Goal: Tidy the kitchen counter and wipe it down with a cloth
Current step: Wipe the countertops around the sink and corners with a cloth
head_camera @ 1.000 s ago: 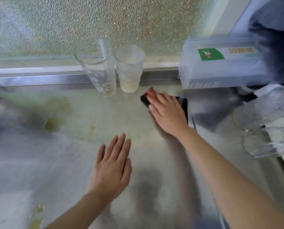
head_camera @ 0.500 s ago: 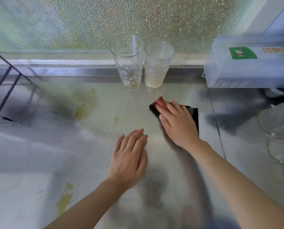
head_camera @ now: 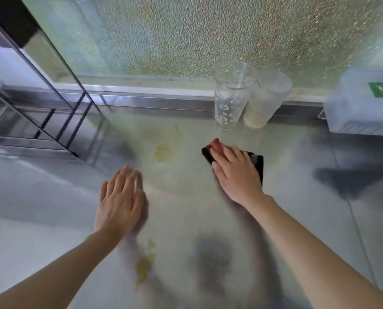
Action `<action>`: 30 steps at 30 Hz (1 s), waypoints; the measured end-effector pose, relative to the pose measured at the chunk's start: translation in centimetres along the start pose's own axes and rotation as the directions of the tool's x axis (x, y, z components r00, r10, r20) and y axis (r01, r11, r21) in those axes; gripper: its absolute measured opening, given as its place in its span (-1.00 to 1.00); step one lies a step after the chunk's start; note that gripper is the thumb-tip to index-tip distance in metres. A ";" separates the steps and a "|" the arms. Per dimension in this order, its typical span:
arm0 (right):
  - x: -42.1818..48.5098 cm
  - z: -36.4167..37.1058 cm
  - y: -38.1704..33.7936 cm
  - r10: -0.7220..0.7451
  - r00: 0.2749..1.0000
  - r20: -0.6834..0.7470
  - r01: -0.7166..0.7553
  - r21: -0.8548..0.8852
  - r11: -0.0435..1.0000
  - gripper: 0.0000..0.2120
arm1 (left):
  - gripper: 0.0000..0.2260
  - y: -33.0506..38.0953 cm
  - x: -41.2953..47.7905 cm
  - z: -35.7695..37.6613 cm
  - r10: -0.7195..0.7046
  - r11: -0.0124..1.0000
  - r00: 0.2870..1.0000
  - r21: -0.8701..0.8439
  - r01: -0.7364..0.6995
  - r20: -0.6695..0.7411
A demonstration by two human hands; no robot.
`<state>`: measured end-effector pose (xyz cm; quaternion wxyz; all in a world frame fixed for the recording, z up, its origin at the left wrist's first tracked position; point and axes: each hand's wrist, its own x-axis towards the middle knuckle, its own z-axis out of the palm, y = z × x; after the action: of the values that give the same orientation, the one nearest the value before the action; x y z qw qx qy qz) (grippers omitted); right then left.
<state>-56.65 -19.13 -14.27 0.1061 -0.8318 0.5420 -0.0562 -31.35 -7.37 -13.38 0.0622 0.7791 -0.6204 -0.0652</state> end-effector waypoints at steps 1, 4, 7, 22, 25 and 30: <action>0.9 -0.1 0.4 0.119 0.992 -0.037 -0.119 0.004 0.993 -0.38 | -0.44 -0.6 0.6 0.1 -0.010 1.000 1.000 -0.010 0.010 0.021; 1.2 0.7 -3.3 0.228 0.972 -0.051 -0.227 0.018 0.974 -0.45 | -0.42 -1.8 1.7 0.6 0.002 0.999 0.999 -0.045 0.000 0.034; -1.6 2.1 -9.5 -0.077 0.997 0.001 0.077 0.044 0.996 -0.52 | -0.45 -2.2 1.7 0.9 0.011 0.998 0.999 -0.064 -0.009 0.033; 4.2 2.9 -12.1 -0.084 0.996 -0.008 0.084 0.030 0.996 -0.50 | -0.43 -2.6 1.9 -0.2 0.063 0.963 0.998 -0.264 -0.057 0.013; 6.7 2.6 -8.8 0.057 0.995 -0.086 -0.060 -0.034 0.998 -0.43 | -0.47 -5.0 2.7 -1.0 0.087 0.964 0.996 -0.249 -0.093 -0.032; 9.2 3.0 -10.9 0.357 0.928 -0.109 -0.360 -0.003 0.933 -0.49 | -0.50 -10.0 4.3 -0.8 0.198 0.977 0.980 -0.089 -0.195 0.017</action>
<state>-42.62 -22.92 -14.82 0.0760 -0.7158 0.6902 -0.0740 -20.67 -9.35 -14.49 0.0940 0.7097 -0.6917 -0.0957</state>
